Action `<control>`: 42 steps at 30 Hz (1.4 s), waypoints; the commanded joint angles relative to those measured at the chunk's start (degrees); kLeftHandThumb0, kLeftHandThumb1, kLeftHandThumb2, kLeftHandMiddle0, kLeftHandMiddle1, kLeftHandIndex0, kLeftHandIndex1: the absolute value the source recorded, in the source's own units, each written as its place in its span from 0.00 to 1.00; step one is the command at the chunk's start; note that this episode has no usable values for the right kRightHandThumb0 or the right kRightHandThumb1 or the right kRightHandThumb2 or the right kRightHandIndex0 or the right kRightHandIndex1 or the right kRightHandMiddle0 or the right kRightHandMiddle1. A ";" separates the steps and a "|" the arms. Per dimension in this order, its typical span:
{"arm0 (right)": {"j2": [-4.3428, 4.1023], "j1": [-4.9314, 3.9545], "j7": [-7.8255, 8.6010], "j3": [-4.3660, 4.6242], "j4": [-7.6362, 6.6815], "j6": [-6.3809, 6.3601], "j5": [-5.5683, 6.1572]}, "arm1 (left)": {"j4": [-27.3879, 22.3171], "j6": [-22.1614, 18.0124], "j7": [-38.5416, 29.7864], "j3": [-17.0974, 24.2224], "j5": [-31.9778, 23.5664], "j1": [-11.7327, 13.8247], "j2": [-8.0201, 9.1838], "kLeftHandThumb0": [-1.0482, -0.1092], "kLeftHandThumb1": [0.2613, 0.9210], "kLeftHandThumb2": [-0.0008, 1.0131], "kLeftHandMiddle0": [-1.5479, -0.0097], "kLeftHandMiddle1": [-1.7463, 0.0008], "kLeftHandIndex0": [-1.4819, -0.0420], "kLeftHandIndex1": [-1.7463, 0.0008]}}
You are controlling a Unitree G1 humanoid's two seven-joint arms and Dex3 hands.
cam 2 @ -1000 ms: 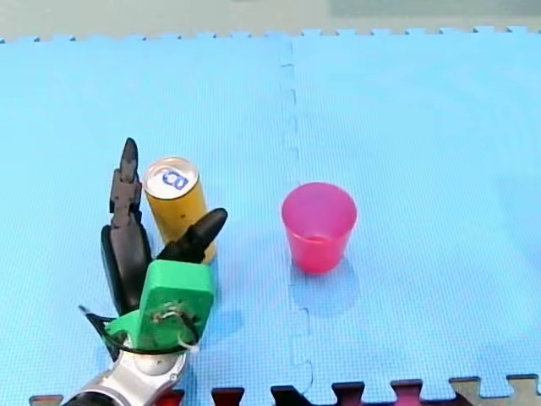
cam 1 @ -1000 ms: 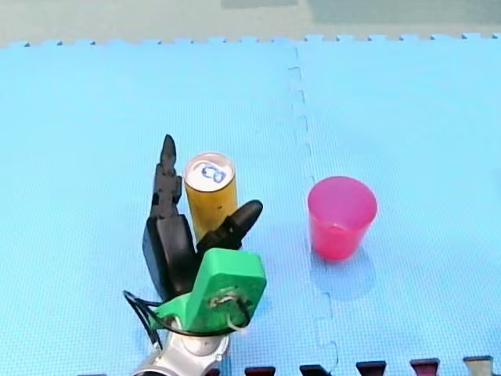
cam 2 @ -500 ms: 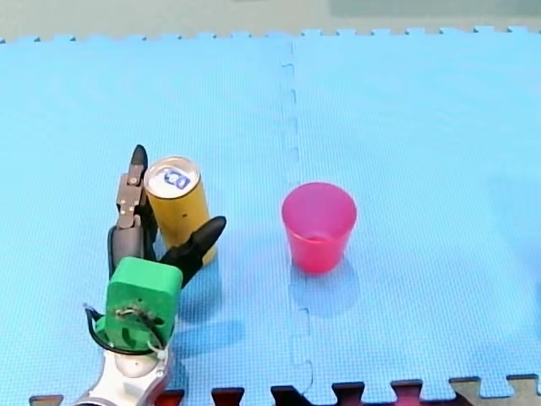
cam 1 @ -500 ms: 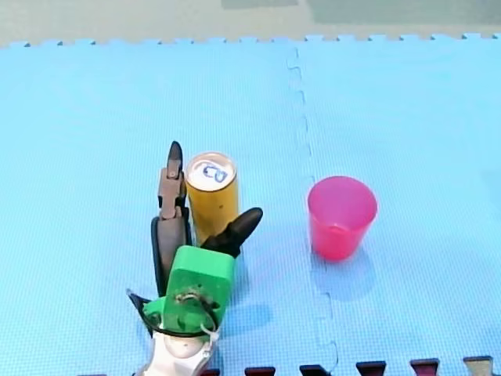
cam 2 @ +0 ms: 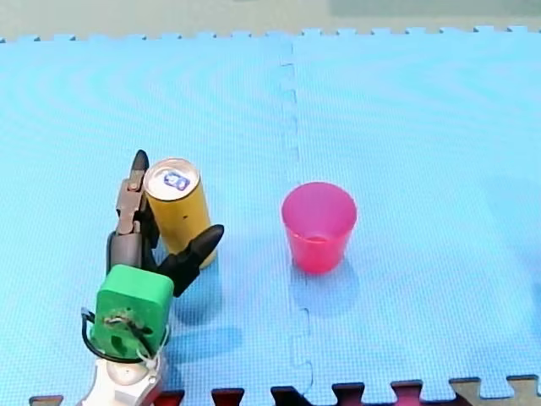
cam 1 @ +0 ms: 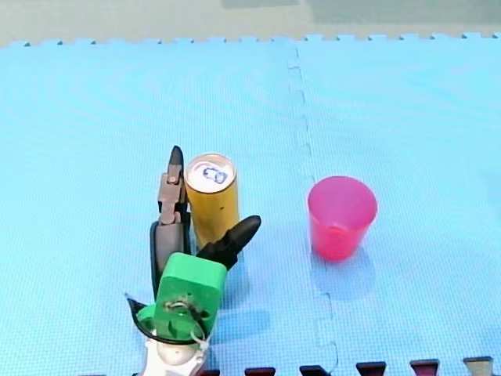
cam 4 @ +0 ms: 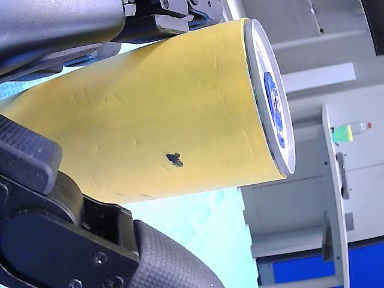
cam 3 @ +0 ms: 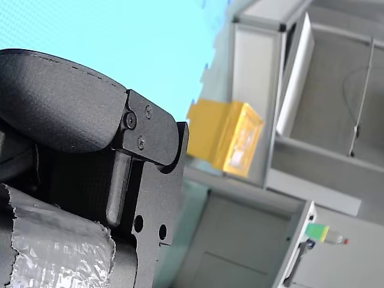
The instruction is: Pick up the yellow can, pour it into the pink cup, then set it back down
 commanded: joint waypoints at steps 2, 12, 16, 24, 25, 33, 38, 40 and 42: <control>0.00 0.23 -0.25 -0.11 0.23 -0.13 0.11 | -0.02 -0.58 0.53 0.41 -0.21 0.15 0.16 0.00 0.86 0.00 0.90 1.00 0.93 1.00; 0.32 0.24 0.32 -0.06 0.63 -0.33 0.09 | -0.26 -1.31 8.35 -1.40 4.31 0.82 2.08 0.00 0.89 0.01 0.89 1.00 0.93 1.00; 0.39 0.26 0.19 -0.02 0.97 -0.38 -0.09 | -0.16 -1.76 8.23 -1.15 4.14 1.54 3.89 0.00 0.89 0.01 0.89 0.99 0.93 1.00; 0.39 -0.03 0.24 -0.15 1.47 -0.28 -0.06 | -1.16 -1.90 7.69 -0.70 3.64 1.74 6.02 0.00 0.88 0.00 0.89 0.99 0.93 1.00; 0.41 -0.06 0.30 -0.18 1.51 -0.33 -0.03 | -1.42 -1.70 7.81 -0.81 3.85 1.81 6.34 0.00 0.88 0.00 0.89 0.99 0.93 1.00; 0.91 -0.35 0.25 -0.11 1.67 -0.59 -0.17 | -2.29 -1.85 8.54 -1.56 4.73 2.92 7.34 0.00 0.87 0.00 0.88 0.99 0.92 1.00; 1.11 -0.39 -0.17 0.03 1.65 -0.89 -0.52 | -2.89 -2.65 7.11 -1.91 4.61 4.45 7.75 0.00 0.85 0.00 0.88 0.99 0.92 1.00; 1.12 -0.38 -0.18 0.00 1.65 -0.96 -0.56 | -3.13 -2.83 5.43 -1.98 4.18 5.15 7.87 0.00 0.84 0.00 0.89 1.00 0.92 1.00; 1.14 -0.35 -0.16 -0.05 1.64 -1.03 -0.55 | -3.40 -2.85 3.66 -1.87 3.55 5.83 7.92 0.00 0.83 0.00 0.89 1.00 0.92 1.00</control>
